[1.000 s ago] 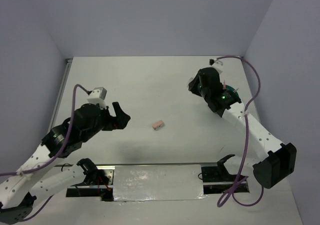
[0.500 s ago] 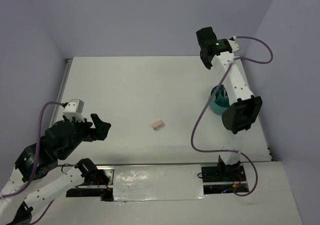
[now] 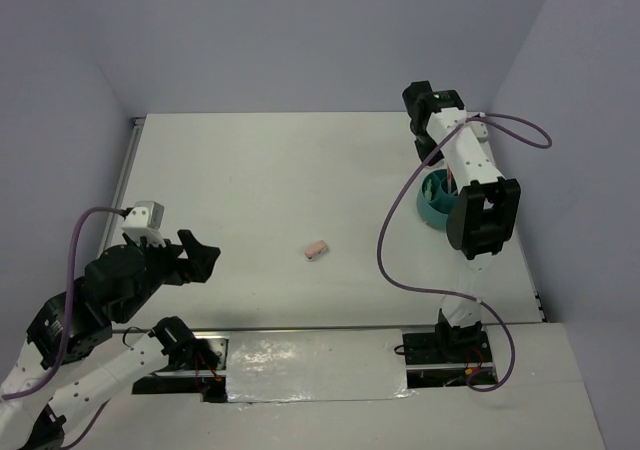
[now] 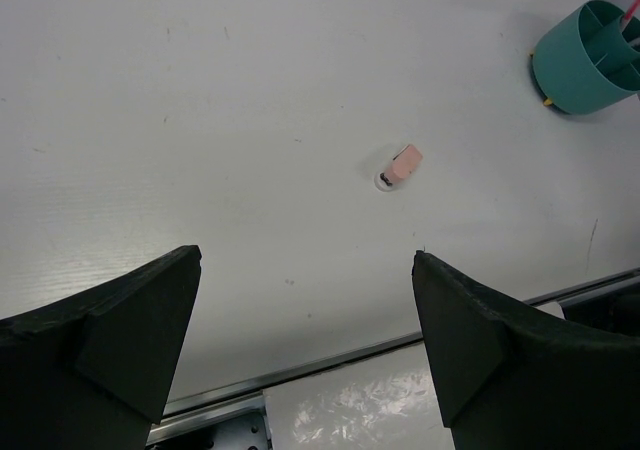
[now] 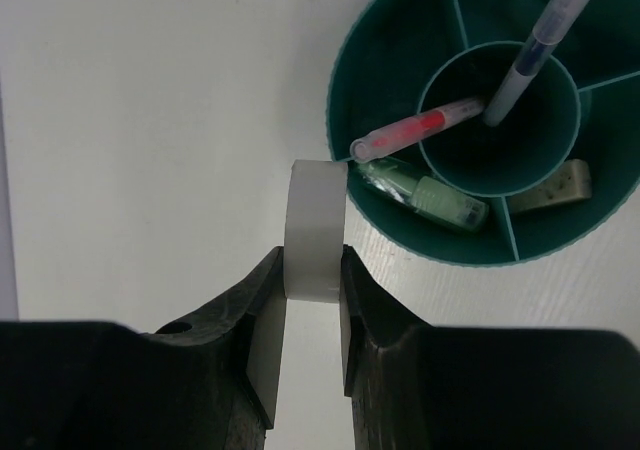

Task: Sort the stationery into containers
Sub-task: Place the stationery in the storage box.

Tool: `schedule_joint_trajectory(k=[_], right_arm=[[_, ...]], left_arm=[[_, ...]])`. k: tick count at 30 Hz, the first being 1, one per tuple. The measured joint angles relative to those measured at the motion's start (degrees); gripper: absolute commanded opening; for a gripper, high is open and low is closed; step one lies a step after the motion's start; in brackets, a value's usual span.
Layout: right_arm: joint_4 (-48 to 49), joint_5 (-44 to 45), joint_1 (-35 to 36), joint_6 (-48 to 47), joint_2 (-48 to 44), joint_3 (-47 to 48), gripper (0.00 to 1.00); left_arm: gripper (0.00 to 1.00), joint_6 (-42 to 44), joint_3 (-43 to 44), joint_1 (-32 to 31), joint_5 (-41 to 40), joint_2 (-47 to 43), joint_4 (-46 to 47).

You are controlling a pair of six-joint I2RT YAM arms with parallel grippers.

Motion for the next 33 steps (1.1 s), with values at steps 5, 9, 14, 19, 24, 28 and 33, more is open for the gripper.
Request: schedule_joint_trajectory(k=[5,9,14,19,24,28,33], right_arm=[[-0.2,0.1,-2.4,0.4,0.0,-2.3,0.0],[-0.4,1.2,-4.8,0.4,0.0,-3.8,0.0],[-0.4,1.6,-5.8,-0.1,0.0,-3.8,0.0],[-0.6,1.6,-5.8,-1.4,0.2,-2.9,0.06],[-0.5,1.8,-5.8,-2.0,0.3,-2.3,0.24],[-0.5,1.9,-5.8,-2.1,0.3,-2.6,0.29],[-0.5,1.9,-5.8,-2.7,0.3,-2.6,0.42]], left_arm=[[0.99,0.0,-0.1,0.0,0.0,-0.7,0.1],[0.99,0.1,-0.1,0.0,0.2,-0.9,0.2],[0.99,0.1,-0.1,0.0,0.5,-0.8,0.3],[0.99,0.1,-0.1,0.0,0.5,-0.9,0.4],[0.99,0.2,-0.1,0.0,0.6,-1.0,0.4],[0.99,0.2,-0.2,0.0,0.7,-1.1,0.4],[0.99,0.2,-0.4,0.0,0.9,-1.9,0.4]])
